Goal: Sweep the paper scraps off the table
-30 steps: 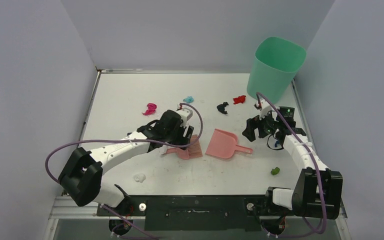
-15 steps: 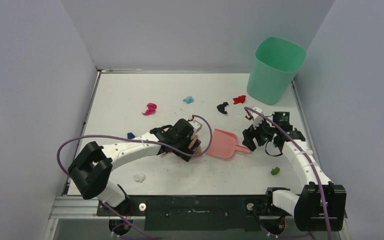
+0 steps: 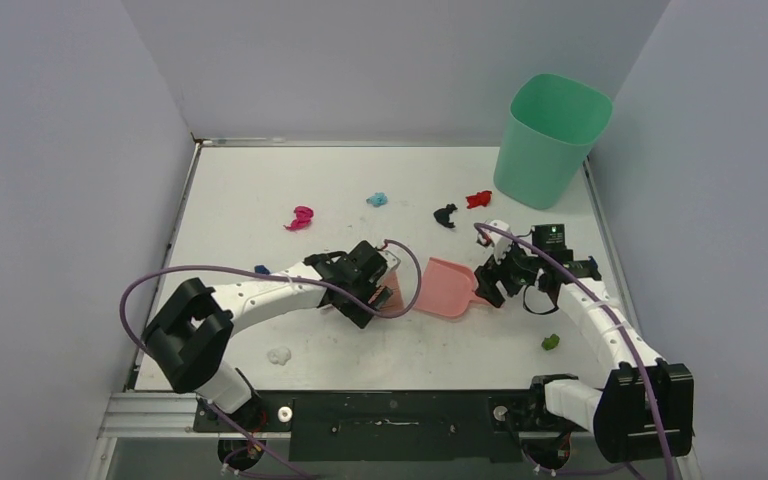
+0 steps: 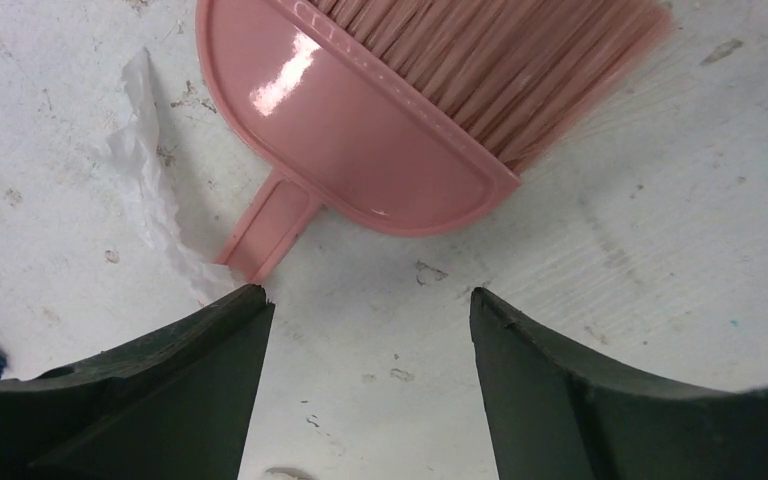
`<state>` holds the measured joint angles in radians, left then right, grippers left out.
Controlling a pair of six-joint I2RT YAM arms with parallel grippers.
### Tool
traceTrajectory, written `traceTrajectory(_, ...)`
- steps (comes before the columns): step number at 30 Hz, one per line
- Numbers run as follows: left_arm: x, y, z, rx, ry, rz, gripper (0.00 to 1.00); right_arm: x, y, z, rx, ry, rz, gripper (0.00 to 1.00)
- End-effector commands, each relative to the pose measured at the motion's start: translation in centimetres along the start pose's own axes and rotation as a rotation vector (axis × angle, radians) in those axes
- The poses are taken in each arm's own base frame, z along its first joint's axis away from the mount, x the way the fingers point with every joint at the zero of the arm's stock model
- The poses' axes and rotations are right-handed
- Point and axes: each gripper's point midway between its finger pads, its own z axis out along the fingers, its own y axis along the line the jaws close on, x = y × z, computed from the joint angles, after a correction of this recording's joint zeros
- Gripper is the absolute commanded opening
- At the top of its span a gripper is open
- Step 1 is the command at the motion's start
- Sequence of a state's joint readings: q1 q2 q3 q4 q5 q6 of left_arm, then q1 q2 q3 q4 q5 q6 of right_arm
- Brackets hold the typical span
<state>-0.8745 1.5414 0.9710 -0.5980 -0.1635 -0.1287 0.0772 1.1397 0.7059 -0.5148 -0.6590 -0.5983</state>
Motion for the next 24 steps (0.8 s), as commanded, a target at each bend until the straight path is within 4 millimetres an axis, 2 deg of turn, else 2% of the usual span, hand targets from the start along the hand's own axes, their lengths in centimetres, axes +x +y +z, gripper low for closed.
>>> traceTrajectory(1,-1.2,1.2,0.8,-0.003,0.031,0.008,0.70,-2.5,-0.1,-1.0,0.019,-0.082,-0.059,0.74)
traceTrajectory(7,-1.9,3.4,1.7,0.019,0.039,-0.084,0.75,-3.2,0.9,-1.9,0.006,-0.129,-0.090,0.75)
traceTrajectory(14,-2.4,2.5,2.3,0.095,0.030,-0.084,0.74,-3.0,0.5,-1.8,0.019,-0.108,-0.093,0.76)
traceTrajectory(19,-1.8,2.0,2.8,0.120,0.055,-0.076,0.70,-3.0,0.5,-1.9,0.024,-0.111,-0.101,0.76)
traceTrajectory(24,-1.2,2.8,3.3,0.062,0.078,-0.070,0.71,-3.0,0.4,-1.9,0.031,-0.112,-0.101,0.76)
